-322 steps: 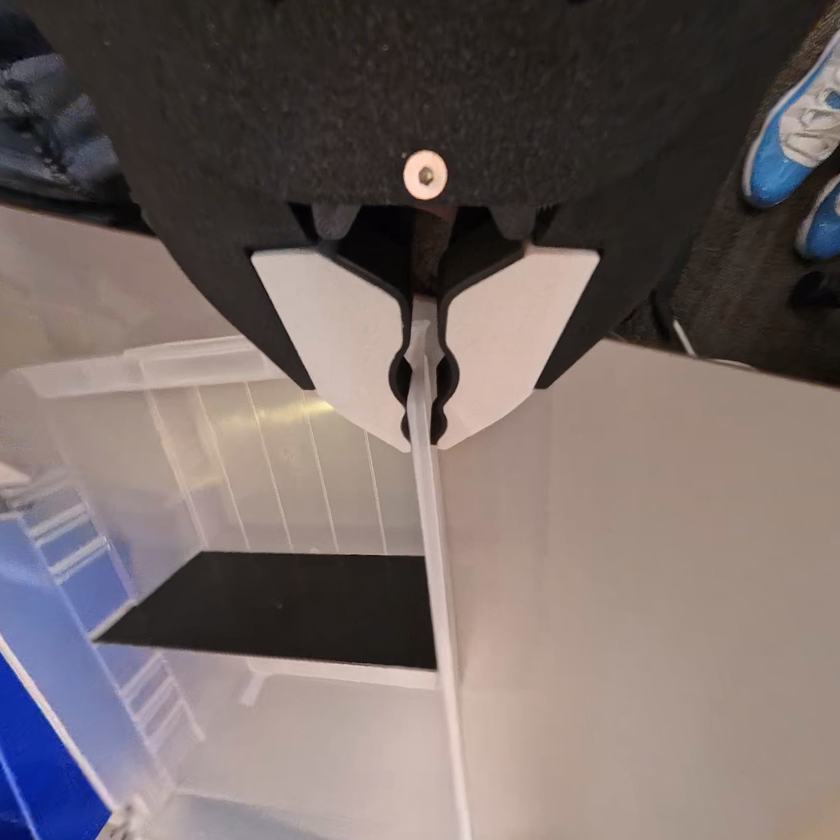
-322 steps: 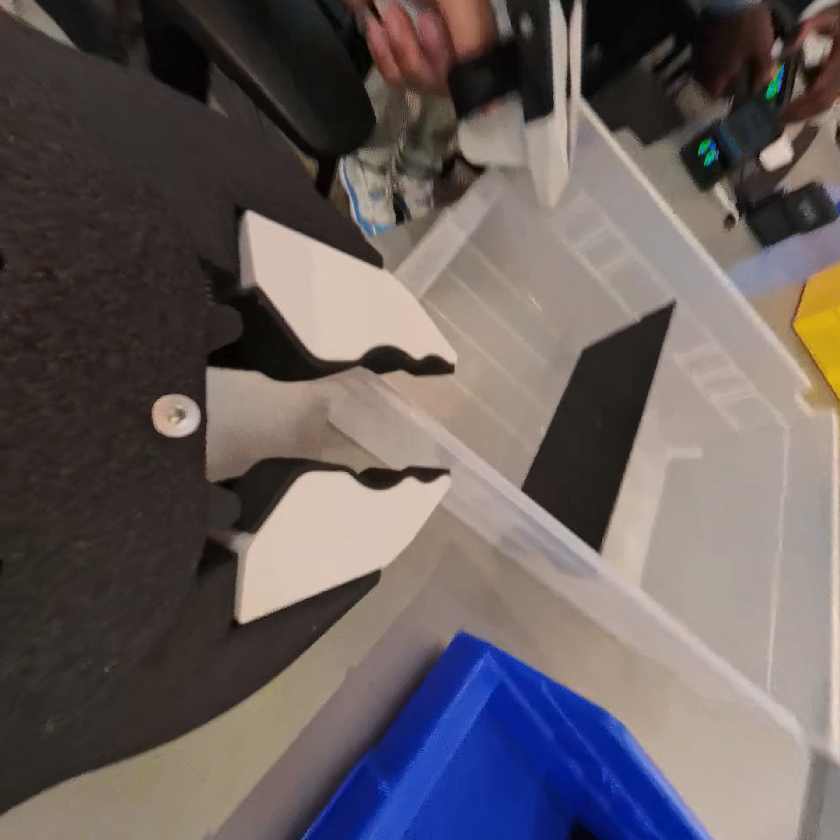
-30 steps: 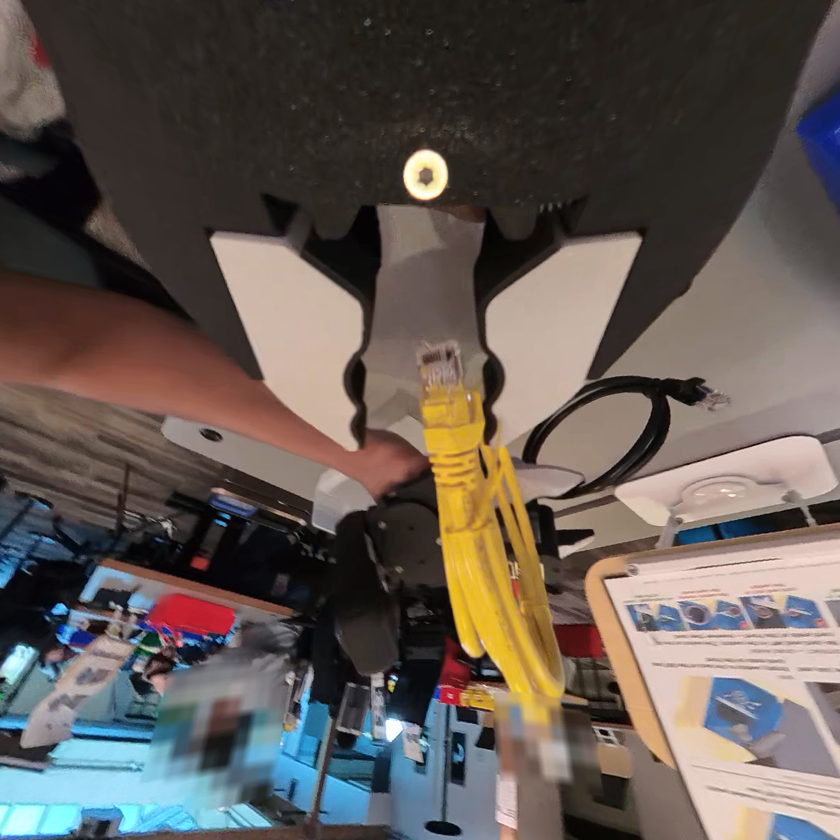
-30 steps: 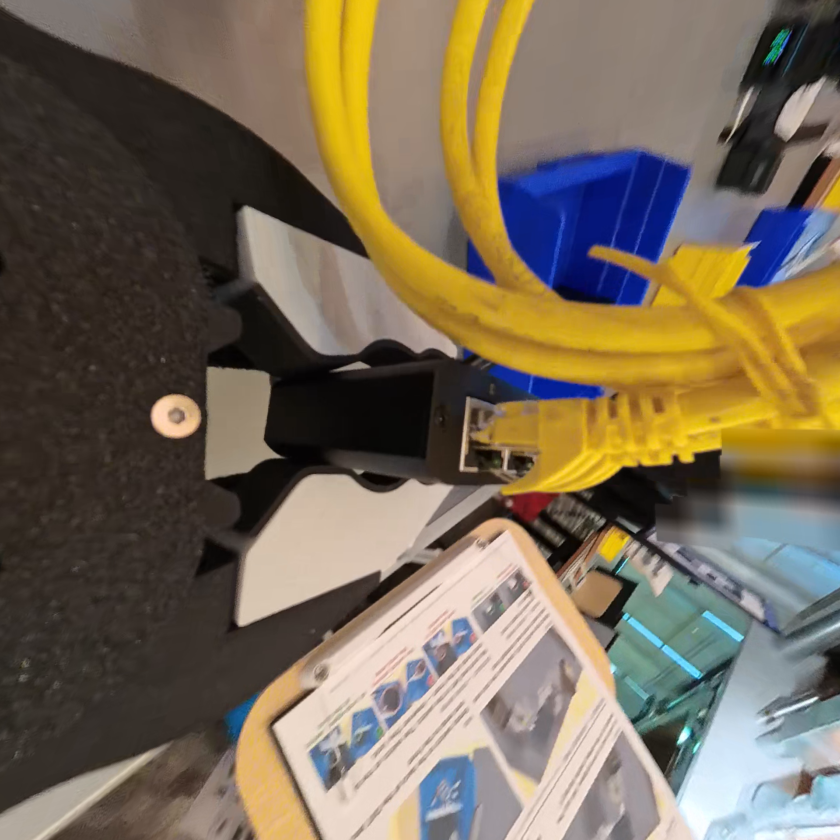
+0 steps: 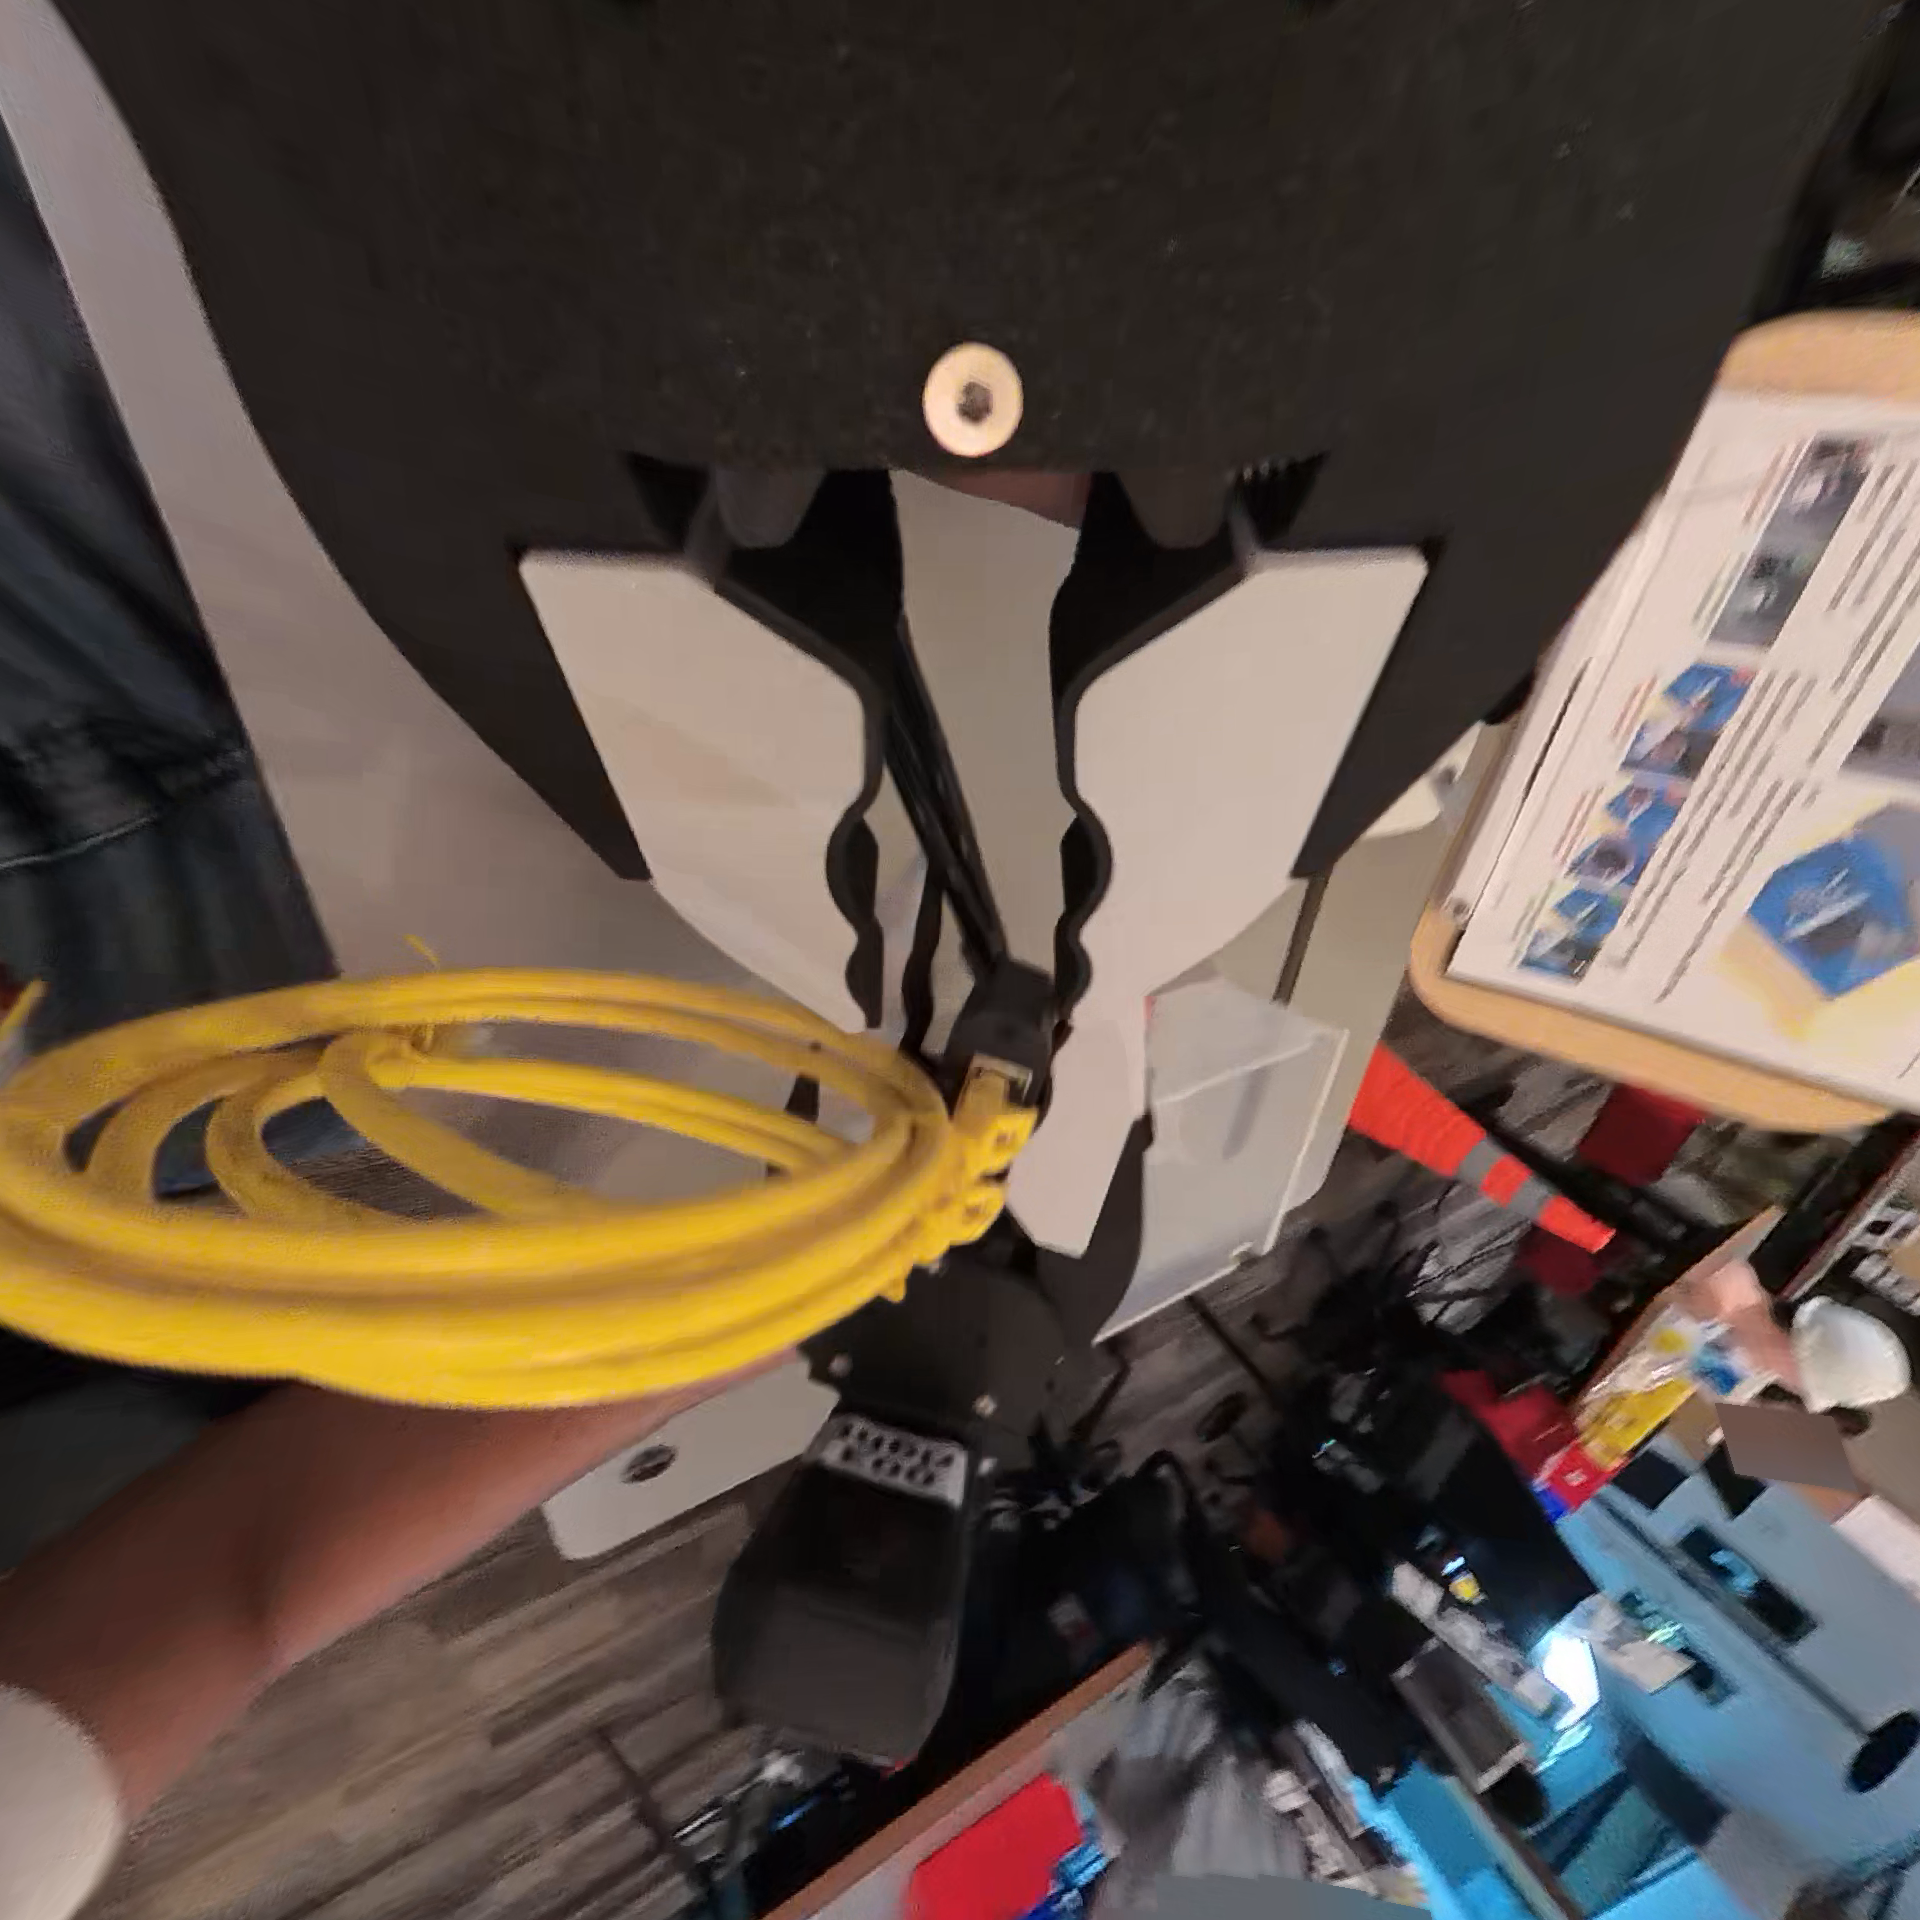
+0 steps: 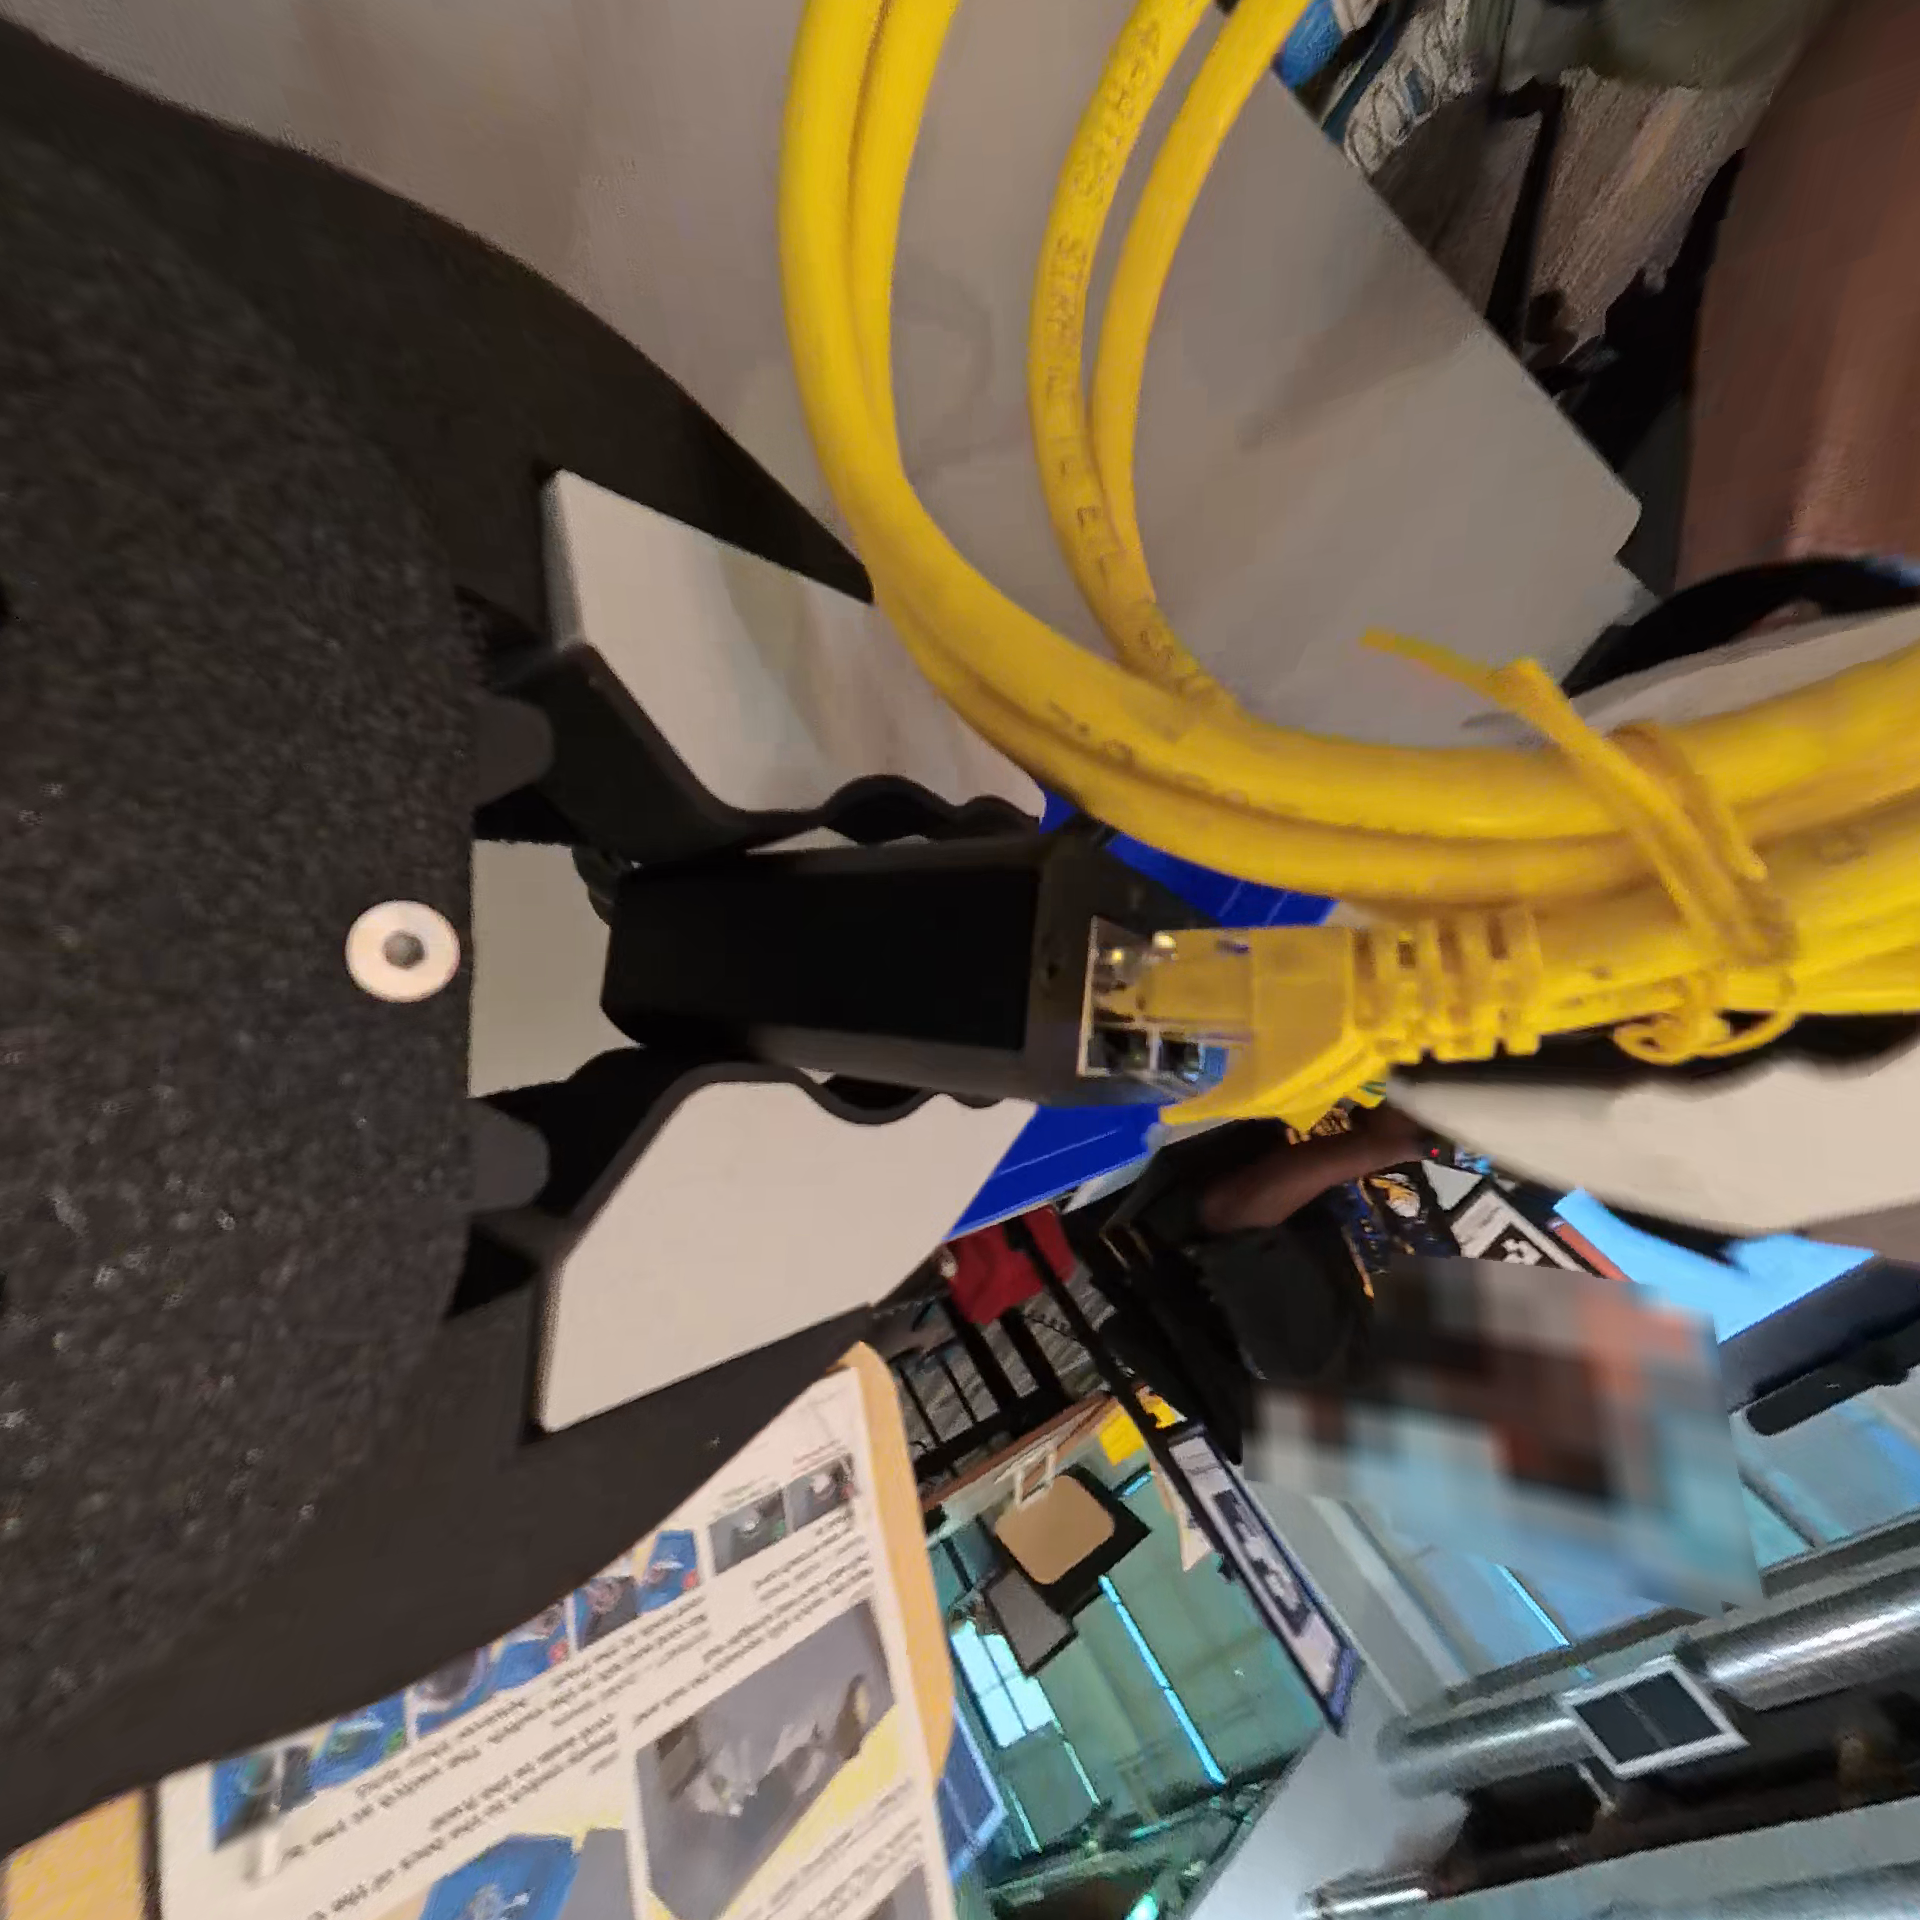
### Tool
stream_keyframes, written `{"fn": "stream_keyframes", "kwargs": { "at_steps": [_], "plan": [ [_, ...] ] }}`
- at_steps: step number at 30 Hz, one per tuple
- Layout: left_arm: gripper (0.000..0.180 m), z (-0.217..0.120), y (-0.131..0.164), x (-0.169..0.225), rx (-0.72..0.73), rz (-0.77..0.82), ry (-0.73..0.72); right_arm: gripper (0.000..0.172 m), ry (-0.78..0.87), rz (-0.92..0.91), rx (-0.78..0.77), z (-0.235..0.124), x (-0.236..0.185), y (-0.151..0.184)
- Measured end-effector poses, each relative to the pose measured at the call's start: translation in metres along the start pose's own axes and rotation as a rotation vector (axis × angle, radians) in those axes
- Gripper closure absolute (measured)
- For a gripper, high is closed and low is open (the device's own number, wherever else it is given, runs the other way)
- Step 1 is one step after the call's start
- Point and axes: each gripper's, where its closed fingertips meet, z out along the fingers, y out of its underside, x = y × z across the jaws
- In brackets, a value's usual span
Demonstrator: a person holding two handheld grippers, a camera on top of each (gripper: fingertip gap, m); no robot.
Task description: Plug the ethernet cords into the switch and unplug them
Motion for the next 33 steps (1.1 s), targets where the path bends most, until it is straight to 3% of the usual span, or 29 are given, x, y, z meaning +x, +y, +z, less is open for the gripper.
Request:
{"fn": "stream_keyframes", "kwargs": {
  "at_steps": [6, 16, 22, 29, 33],
  "plan": [
    [0.140, 0.021, -0.017, 0.006, 0.045, 0.075, 0.094, 0.130, -0.007, -0.022, 0.022, 0.000, -0.002, -0.016],
    [0.147, 0.033, 0.007, -0.006, 0.102, 0.139, 0.136, 0.130, -0.024, 0.031, -0.017, 0.003, 0.002, 0.014],
    [0.153, 0.022, 0.014, -0.029, 0.106, 0.065, 0.230, 0.130, -0.087, 0.070, 0.027, 0.006, 0.011, 0.016],
    [0.149, 0.027, 0.028, -0.052, 0.126, -0.034, 0.158, 0.131, -0.101, 0.245, 0.238, 0.003, 0.031, 0.002],
    [0.149, 0.038, 0.034, -0.052, 0.160, -0.108, 0.111, 0.132, -0.063, 0.273, 0.269, 0.001, 0.034, 0.007]
  ]
}}
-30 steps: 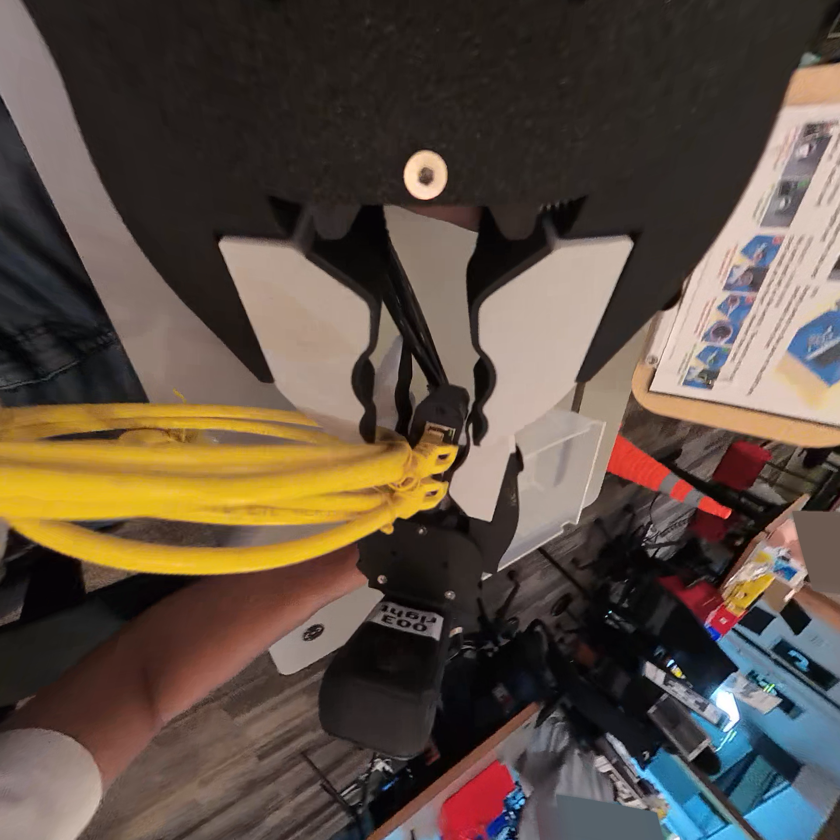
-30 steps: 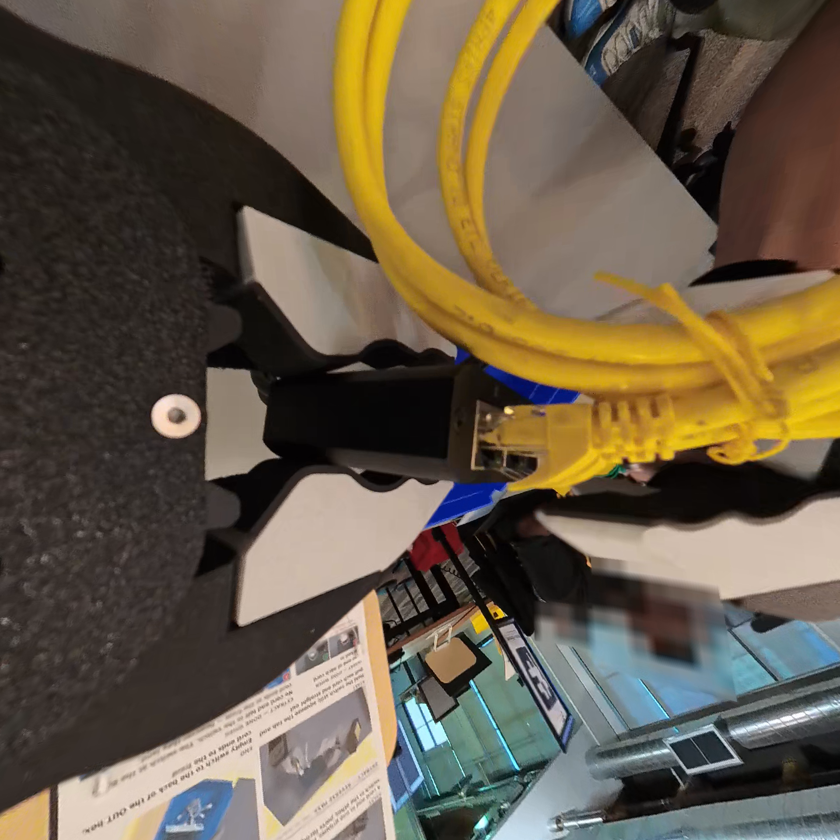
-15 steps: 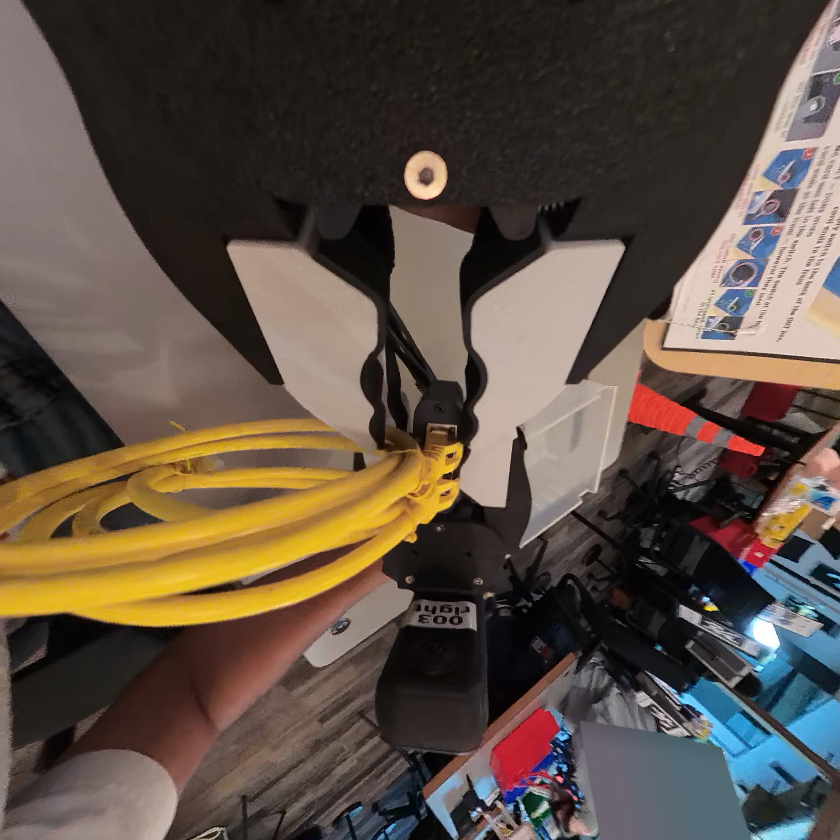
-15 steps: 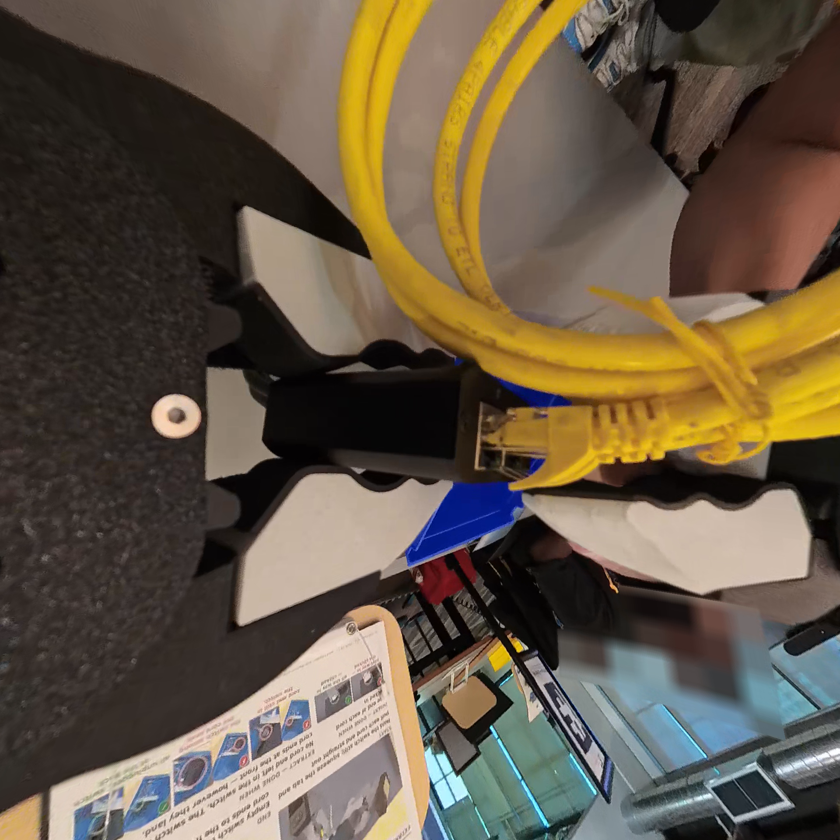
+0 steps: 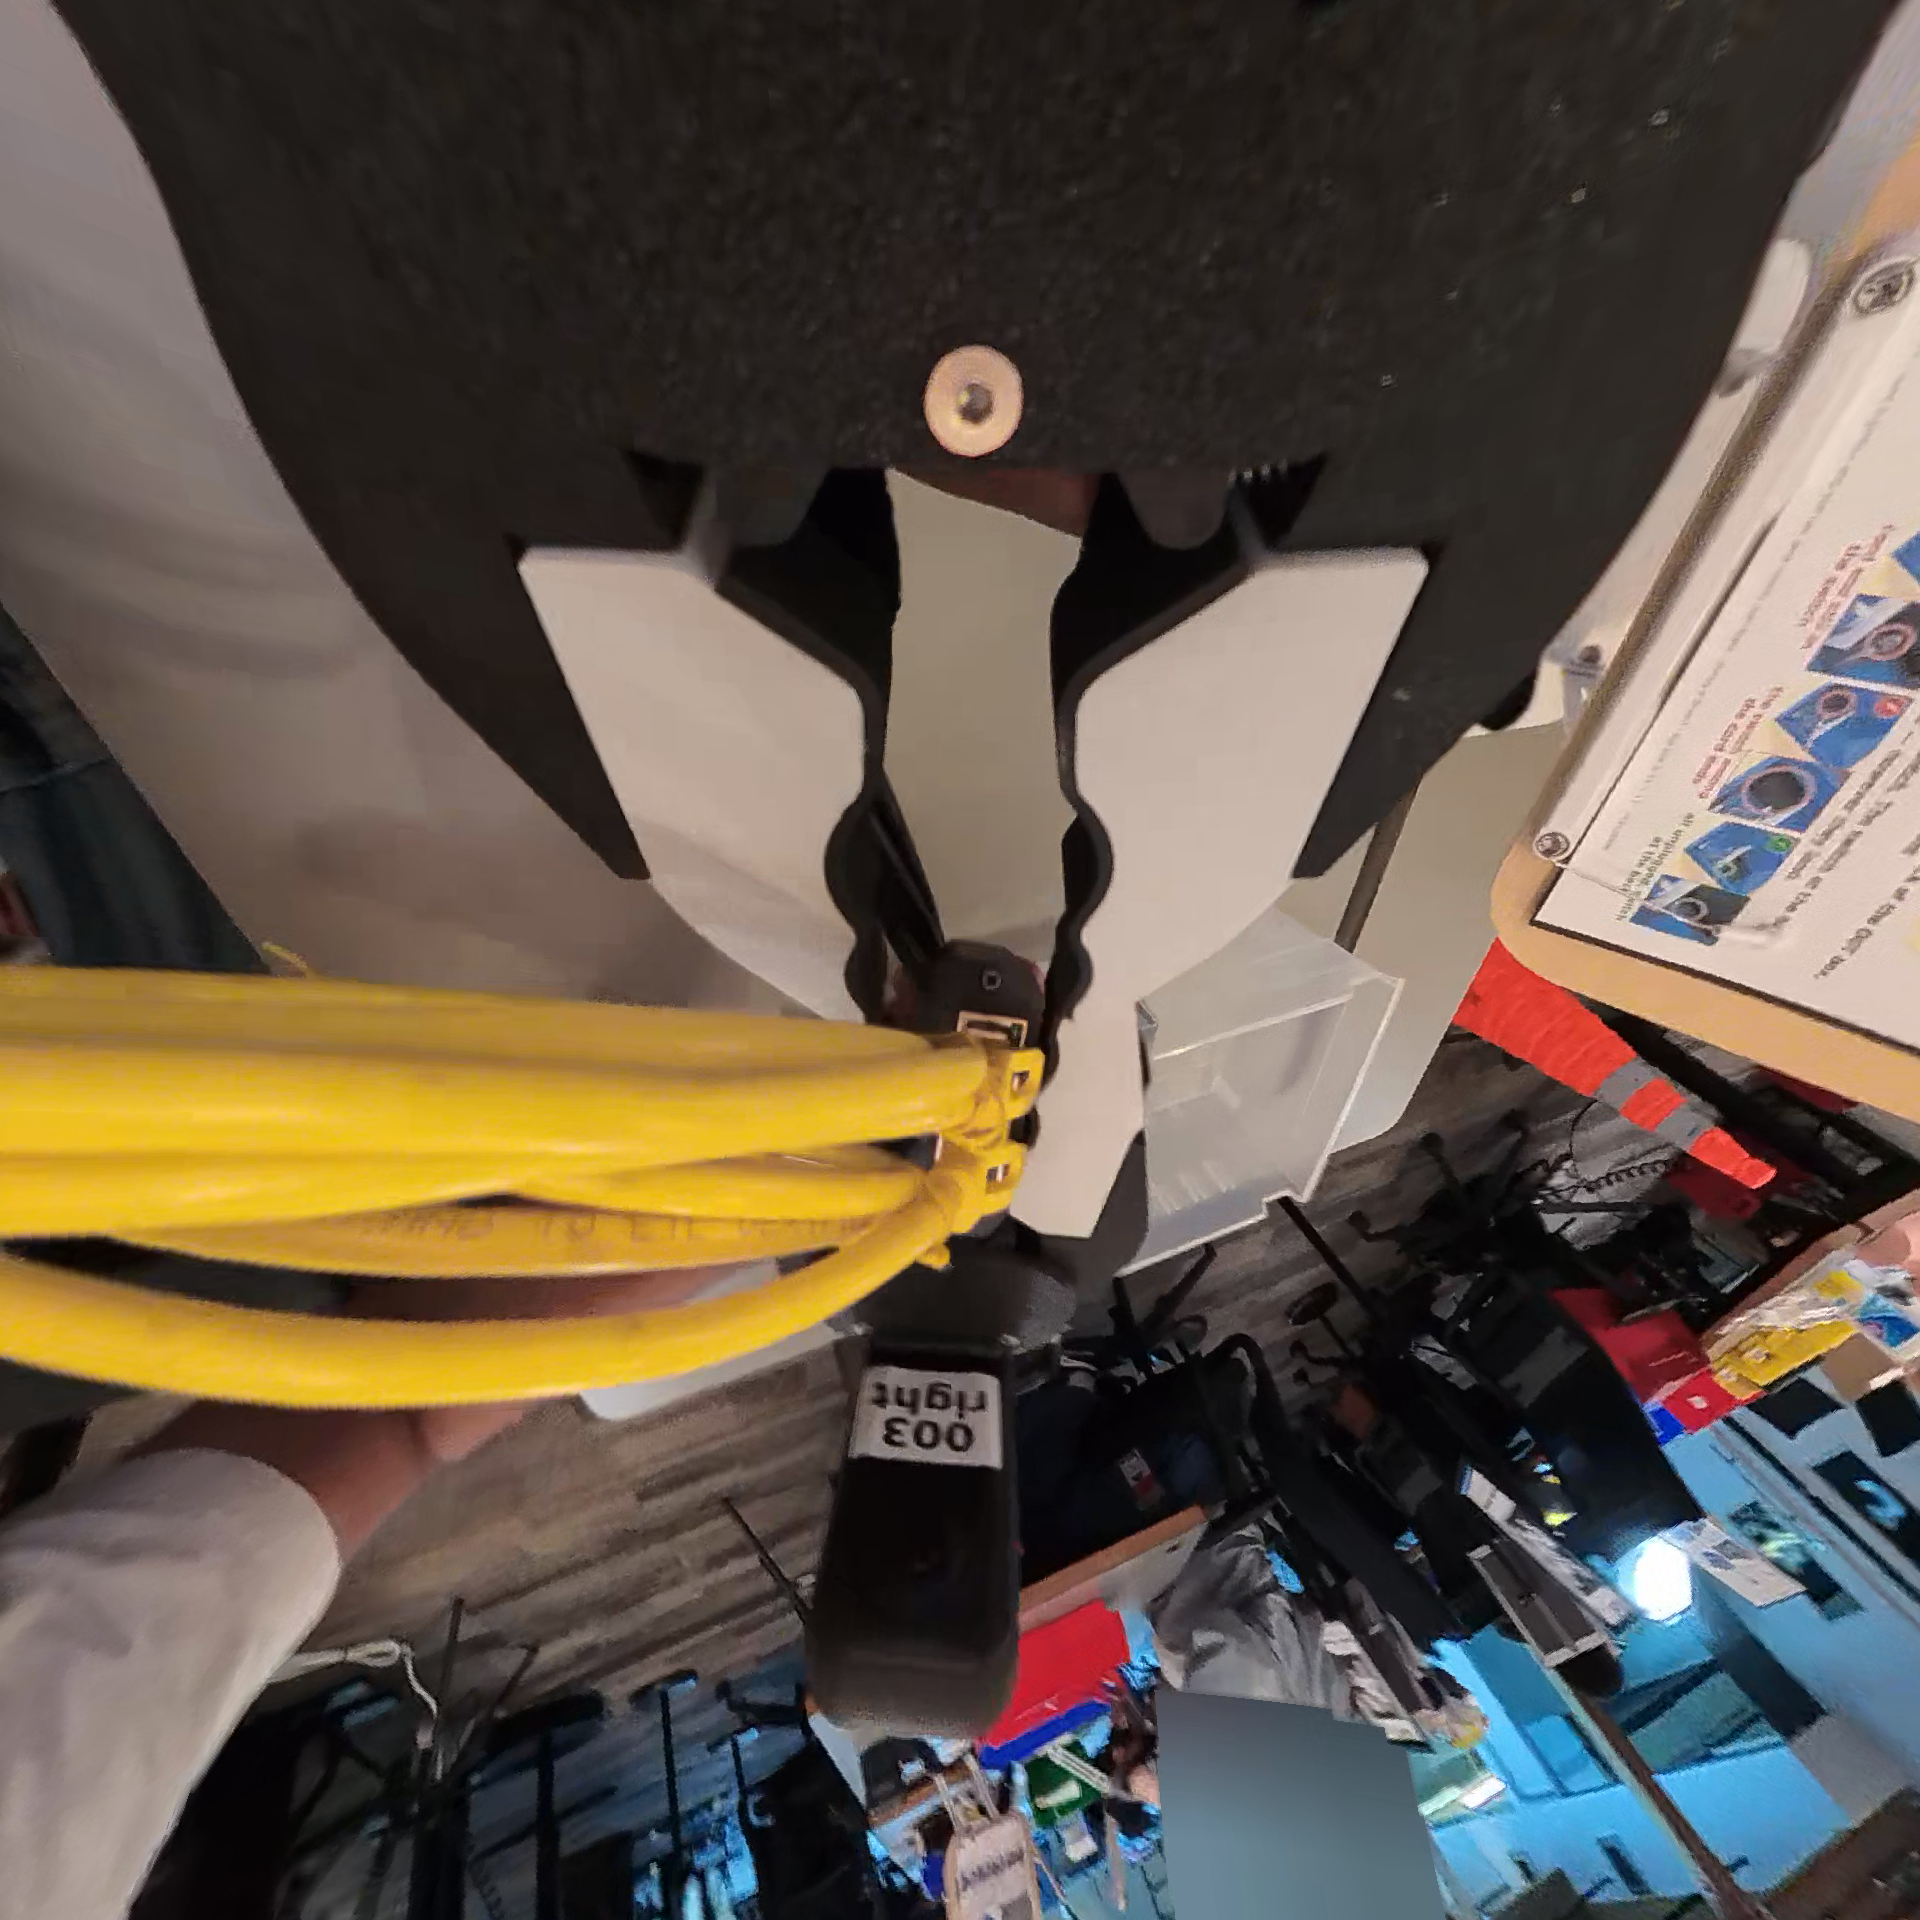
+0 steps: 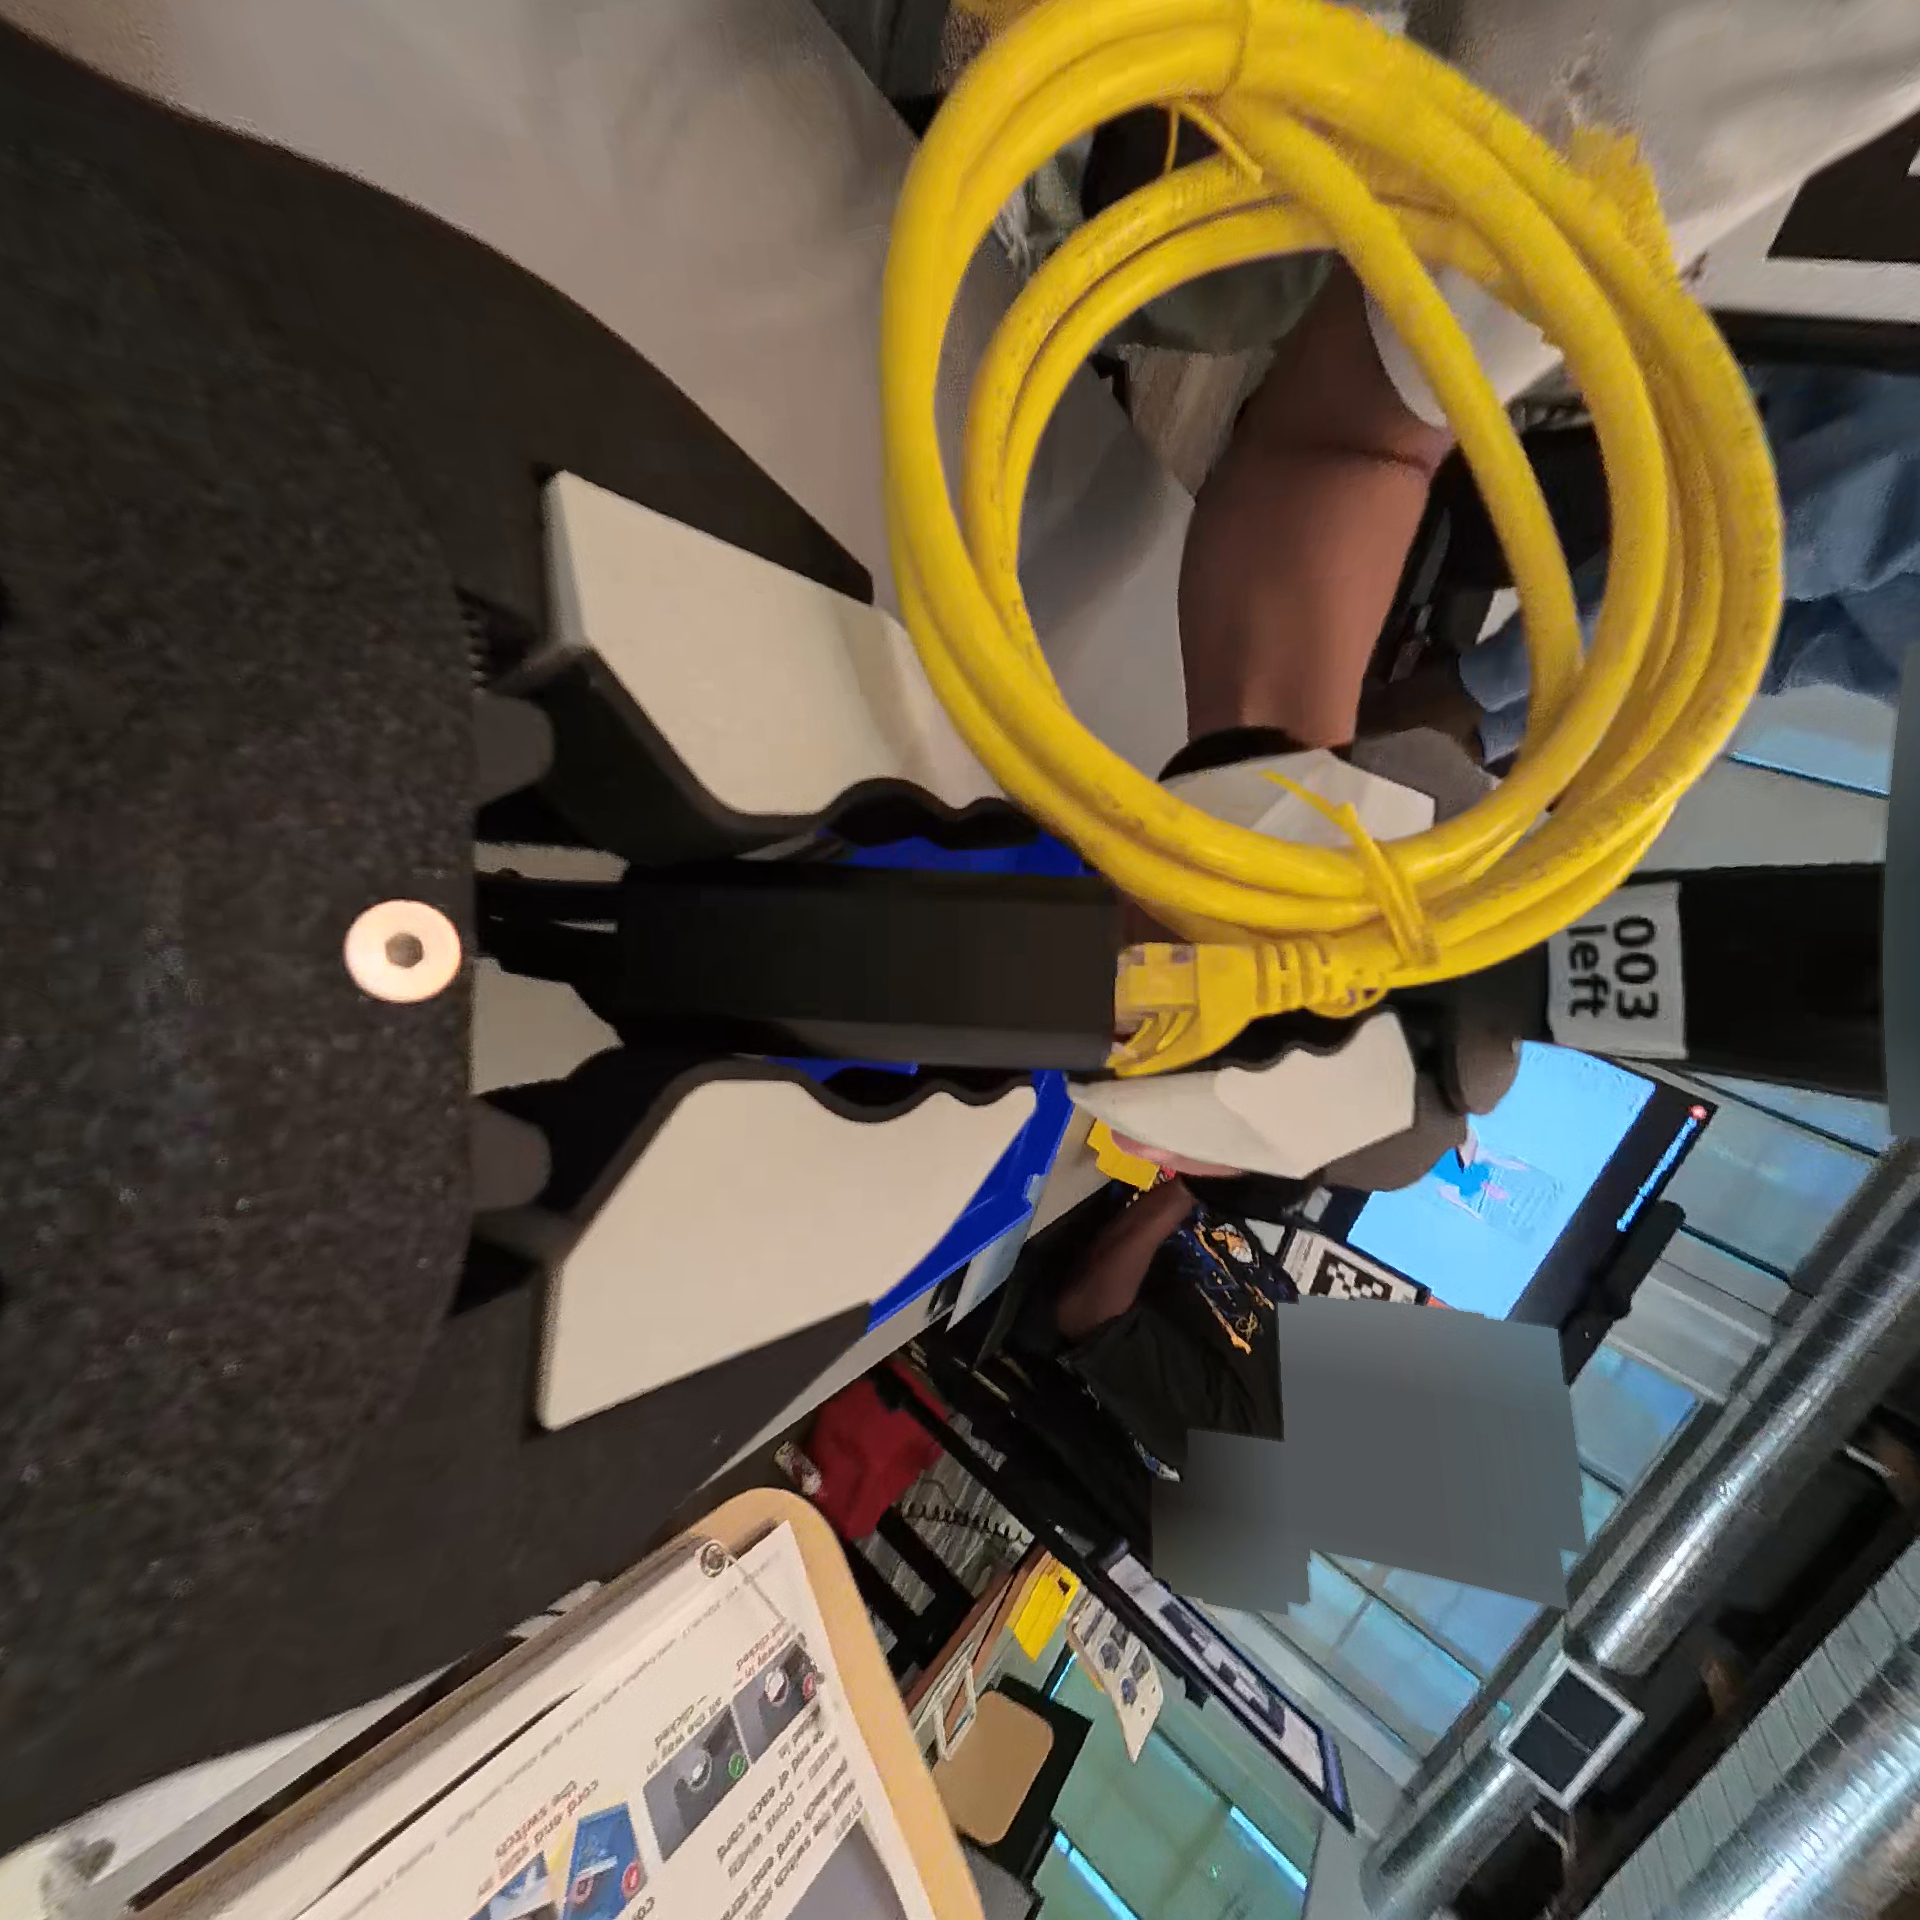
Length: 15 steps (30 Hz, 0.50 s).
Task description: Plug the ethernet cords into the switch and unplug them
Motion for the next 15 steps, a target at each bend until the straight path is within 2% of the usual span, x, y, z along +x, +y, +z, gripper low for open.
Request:
{"fn": "stream_keyframes", "kwargs": {
  "at_steps": [3, 6, 10, 11, 15],
  "plan": [
    [0.149, 0.009, -0.002, -0.004, 0.019, -0.023, -0.083, 0.132, 0.073, -0.042, -0.113, 0.000, 0.009, 0.020],
    [0.148, 0.020, -0.001, -0.003, -0.050, 0.020, -0.159, 0.131, 0.121, -0.127, -0.254, -0.004, 0.016, 0.043],
    [0.146, 0.040, -0.004, 0.007, -0.145, 0.055, -0.200, 0.130, 0.150, -0.168, -0.335, -0.011, 0.018, 0.061],
    [0.146, 0.044, -0.005, 0.010, -0.161, 0.057, -0.203, 0.129, 0.140, -0.165, -0.335, -0.011, 0.016, 0.062],
    [0.139, 0.034, -0.019, 0.019, -0.138, 0.040, -0.194, 0.125, 0.072, -0.069, -0.143, -0.011, 0.003, 0.037]
  ]
}}
